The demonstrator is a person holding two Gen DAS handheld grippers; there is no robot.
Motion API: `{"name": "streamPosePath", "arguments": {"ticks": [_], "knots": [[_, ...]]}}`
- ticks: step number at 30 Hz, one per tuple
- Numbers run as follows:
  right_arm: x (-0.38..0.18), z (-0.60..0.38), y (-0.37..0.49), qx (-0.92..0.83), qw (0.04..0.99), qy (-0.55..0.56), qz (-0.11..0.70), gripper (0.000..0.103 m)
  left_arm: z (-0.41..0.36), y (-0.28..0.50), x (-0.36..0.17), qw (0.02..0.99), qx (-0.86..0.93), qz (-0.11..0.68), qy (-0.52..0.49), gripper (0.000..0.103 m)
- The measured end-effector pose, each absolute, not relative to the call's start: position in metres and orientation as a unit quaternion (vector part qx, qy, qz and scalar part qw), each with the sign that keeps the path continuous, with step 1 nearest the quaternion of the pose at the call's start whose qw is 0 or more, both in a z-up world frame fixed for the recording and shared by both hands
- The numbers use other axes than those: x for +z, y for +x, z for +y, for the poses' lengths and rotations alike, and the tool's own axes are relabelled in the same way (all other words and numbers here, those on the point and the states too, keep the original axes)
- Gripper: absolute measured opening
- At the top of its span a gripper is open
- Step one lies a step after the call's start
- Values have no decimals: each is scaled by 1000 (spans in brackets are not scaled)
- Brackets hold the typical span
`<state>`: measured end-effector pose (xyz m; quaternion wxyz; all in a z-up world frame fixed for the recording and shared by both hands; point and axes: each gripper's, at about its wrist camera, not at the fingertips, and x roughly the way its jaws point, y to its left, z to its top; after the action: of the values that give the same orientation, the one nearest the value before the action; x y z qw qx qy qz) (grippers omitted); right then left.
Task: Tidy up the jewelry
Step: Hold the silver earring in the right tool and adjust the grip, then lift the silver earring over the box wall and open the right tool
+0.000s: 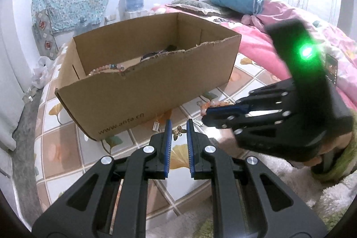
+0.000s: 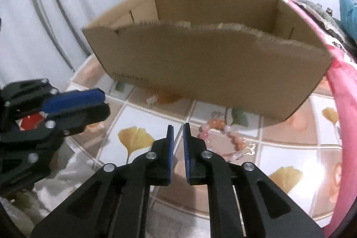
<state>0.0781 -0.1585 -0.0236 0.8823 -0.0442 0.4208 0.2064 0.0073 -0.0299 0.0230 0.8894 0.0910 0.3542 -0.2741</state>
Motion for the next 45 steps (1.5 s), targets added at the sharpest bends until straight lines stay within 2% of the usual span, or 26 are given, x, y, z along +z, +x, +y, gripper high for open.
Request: {"name": "streamPosePath", "arguments": {"ticks": [15,16,18,26,33,39,45], "knots": [[-45,-151,96,190,873,-85,442,13,-19,25,8,884,-270,374,75,12],[-45,-150,95,189,872,-90,443,13,-19,26,7,884,-271,374,74,12],[-47,-148,96,190,870,-89,447,5,-18,27,7,883,-273,374,72,12],[-39,-155,89,194,873,-41,445,5,-13,25,15,886,-279,364,72,12],[-3,-165,67,198,890,-19,410,5,-10,19,41,894,-285,340,68,12],[60,-174,64,205,922,6,329,5,-11,22,87,902,-313,292,55,12],[97,-190,93,207,940,37,269,5,-31,56,118,901,-334,269,72,12]]}}
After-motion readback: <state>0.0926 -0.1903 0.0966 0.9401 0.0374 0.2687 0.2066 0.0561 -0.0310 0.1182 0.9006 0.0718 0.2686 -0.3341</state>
